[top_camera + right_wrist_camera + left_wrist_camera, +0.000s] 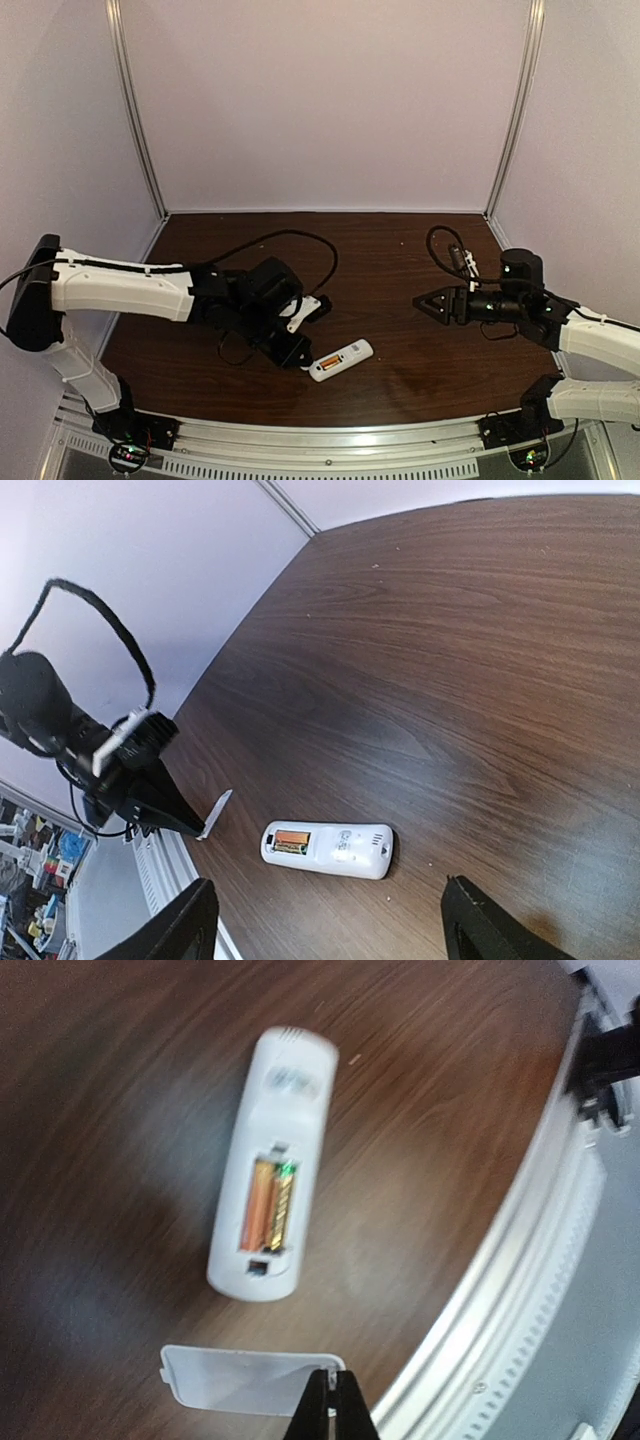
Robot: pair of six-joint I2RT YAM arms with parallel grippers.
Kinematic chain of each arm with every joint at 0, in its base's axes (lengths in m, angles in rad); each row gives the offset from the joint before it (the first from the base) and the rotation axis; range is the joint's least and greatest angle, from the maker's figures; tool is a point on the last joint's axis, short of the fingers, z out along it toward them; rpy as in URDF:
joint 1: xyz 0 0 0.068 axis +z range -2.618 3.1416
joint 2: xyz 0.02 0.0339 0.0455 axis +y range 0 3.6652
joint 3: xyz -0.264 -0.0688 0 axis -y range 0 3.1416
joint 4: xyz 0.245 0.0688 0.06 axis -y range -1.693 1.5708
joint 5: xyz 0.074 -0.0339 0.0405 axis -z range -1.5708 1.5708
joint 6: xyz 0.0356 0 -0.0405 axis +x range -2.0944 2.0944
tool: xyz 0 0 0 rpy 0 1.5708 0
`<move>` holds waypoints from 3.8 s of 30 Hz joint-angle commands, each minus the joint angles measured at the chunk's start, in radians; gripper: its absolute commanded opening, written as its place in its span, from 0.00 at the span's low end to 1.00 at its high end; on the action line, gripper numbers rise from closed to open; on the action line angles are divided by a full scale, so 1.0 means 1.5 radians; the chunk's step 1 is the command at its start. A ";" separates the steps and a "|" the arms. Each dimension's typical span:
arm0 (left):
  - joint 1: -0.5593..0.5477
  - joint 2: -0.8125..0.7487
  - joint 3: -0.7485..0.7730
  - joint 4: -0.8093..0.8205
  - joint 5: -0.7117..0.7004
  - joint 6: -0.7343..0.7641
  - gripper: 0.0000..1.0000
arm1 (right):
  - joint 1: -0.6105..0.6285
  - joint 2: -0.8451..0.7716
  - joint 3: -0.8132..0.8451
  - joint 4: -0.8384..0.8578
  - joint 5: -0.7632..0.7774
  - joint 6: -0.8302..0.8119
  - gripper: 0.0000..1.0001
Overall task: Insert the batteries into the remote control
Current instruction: Pick up the battery cover from the center of the board, then pass from the left arm to the right, then pass from the right arm to the left
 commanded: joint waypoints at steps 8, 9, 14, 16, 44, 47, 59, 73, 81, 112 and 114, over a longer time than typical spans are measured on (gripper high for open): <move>0.021 -0.160 0.050 0.265 0.388 0.077 0.00 | 0.066 -0.036 0.029 0.198 -0.148 -0.035 0.74; 0.021 -0.166 0.044 0.286 0.413 0.073 0.00 | 0.080 -0.048 0.028 0.208 -0.146 -0.039 0.74; 0.021 -0.197 0.004 0.458 0.536 0.018 0.00 | 0.153 -0.045 0.066 0.238 -0.175 -0.050 0.69; 0.018 -0.198 0.004 0.496 0.565 0.007 0.00 | 0.187 -0.020 0.095 0.247 -0.198 -0.052 0.68; -0.069 -0.132 0.048 0.709 0.759 -0.071 0.00 | 0.495 0.128 0.329 0.072 -0.195 -0.261 0.42; -0.070 -0.128 0.046 0.725 0.764 -0.073 0.00 | 0.512 0.138 0.340 0.069 -0.195 -0.266 0.35; -0.069 -0.118 0.030 0.804 0.763 -0.120 0.00 | 0.540 0.153 0.371 0.045 -0.186 -0.282 0.21; -0.069 -0.103 0.013 0.893 0.755 -0.191 0.30 | 0.544 0.154 0.379 0.039 -0.177 -0.277 0.03; -0.034 -0.187 0.007 0.683 0.618 -0.022 0.77 | 0.542 0.144 0.357 0.041 -0.152 -0.242 0.00; -0.146 -0.229 -0.036 0.158 -0.196 0.632 0.65 | 0.314 0.279 0.217 0.128 -0.235 0.130 0.00; -0.146 -0.218 -0.032 0.157 -0.193 0.637 0.62 | 0.314 0.283 0.217 0.130 -0.239 0.130 0.00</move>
